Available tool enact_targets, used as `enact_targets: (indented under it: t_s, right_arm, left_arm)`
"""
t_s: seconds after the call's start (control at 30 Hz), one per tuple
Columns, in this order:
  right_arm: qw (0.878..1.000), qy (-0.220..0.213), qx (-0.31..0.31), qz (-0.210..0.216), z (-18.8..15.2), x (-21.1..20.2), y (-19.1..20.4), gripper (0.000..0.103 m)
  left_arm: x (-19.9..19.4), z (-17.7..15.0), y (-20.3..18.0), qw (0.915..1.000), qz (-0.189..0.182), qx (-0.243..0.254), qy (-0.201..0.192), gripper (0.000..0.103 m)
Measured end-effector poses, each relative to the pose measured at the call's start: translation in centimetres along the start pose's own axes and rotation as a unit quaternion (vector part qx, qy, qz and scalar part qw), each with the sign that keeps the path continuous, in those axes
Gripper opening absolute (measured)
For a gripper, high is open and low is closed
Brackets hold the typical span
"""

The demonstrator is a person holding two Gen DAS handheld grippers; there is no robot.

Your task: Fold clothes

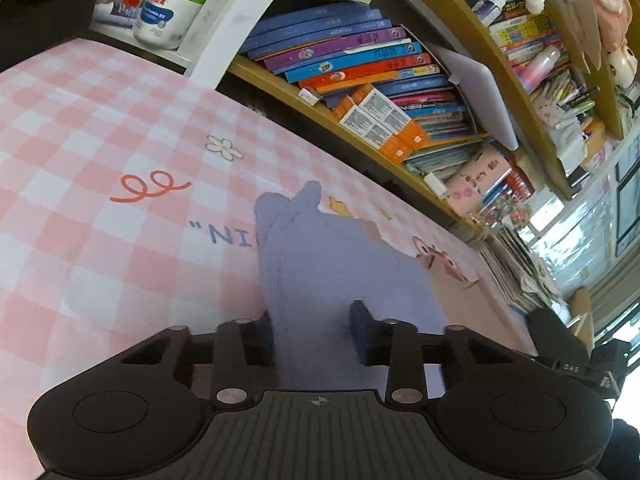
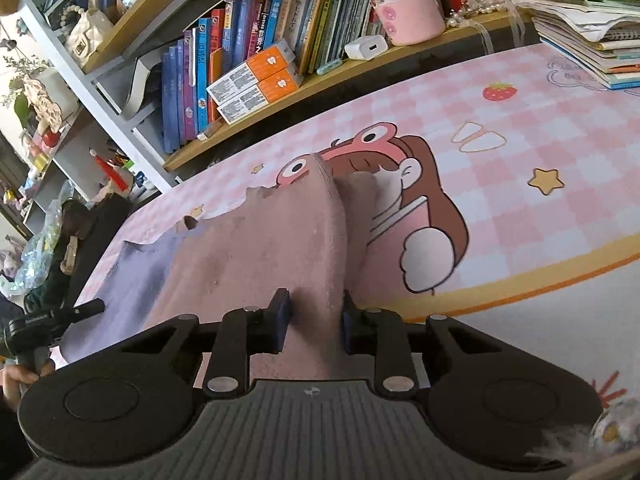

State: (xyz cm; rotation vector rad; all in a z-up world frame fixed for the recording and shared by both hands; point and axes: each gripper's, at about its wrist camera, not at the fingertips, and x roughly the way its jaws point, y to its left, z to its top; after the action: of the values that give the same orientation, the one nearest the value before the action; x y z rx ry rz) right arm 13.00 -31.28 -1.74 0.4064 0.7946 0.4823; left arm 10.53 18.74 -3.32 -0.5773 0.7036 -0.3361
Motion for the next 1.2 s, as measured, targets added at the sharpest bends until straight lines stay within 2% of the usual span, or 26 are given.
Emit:
enact_targets:
  t_s: [0.2, 0.57, 0.83, 1.2]
  right_arm:
    - [1.000, -0.002, 0.003, 0.016, 0.6, 2.0, 1.0, 0.022]
    - [0.999, -0.006, -0.032, 0.011, 1.8, 6.0, 4.5, 0.022]
    - [0.998, -0.016, -0.059, -0.011, 3.7, 7.9, 4.5, 0.022]
    - [0.996, -0.028, -0.084, -0.029, 5.3, 9.4, 4.3, 0.023]
  left_arm:
    - [-0.1, 1.3, 1.7, 0.9997, 0.019, -0.011, -0.011, 0.030]
    - [0.4, 4.0, 4.3, 0.9981, 0.050, -0.019, -0.030, 0.031]
    - [2.4, 5.1, 3.4, 0.9975, 0.065, 0.002, -0.026, 0.031]
    - [4.6, 6.9, 3.3, 0.9966, 0.075, 0.002, -0.033, 0.031]
